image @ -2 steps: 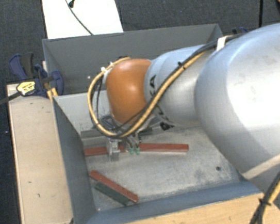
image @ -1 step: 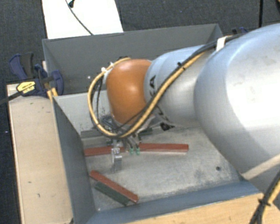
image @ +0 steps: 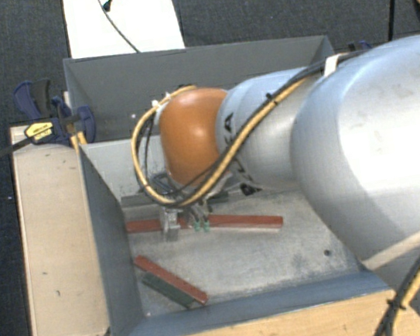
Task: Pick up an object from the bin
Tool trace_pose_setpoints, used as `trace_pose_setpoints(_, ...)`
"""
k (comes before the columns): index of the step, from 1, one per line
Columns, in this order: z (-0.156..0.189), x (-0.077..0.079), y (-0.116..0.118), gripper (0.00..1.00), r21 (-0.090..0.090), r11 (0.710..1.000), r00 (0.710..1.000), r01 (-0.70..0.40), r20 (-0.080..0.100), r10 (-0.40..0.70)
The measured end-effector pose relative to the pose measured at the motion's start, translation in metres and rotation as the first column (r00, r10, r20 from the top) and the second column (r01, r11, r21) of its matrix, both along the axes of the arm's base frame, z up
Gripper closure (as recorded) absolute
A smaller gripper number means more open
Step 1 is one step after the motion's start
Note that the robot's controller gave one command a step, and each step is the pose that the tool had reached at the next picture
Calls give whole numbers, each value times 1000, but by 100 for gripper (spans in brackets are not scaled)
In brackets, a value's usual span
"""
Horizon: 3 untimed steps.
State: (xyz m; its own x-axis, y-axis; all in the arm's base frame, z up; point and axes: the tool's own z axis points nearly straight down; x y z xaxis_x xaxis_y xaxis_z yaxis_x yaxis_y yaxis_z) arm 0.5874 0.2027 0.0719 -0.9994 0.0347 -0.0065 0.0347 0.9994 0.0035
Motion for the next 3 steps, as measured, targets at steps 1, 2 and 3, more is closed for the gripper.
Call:
trace_pose_setpoints(1, 89, -6, -4, 100, 0, 1000, 1000, -19, 3, 19)
trace_pose_setpoints(2, 84, -8, -5, 0, -2, 1000, 1000, -18, -4, 18)
trace_pose_setpoints(3, 3, -1, -66, 0, -6, 990, 990, -144, -11, 144)
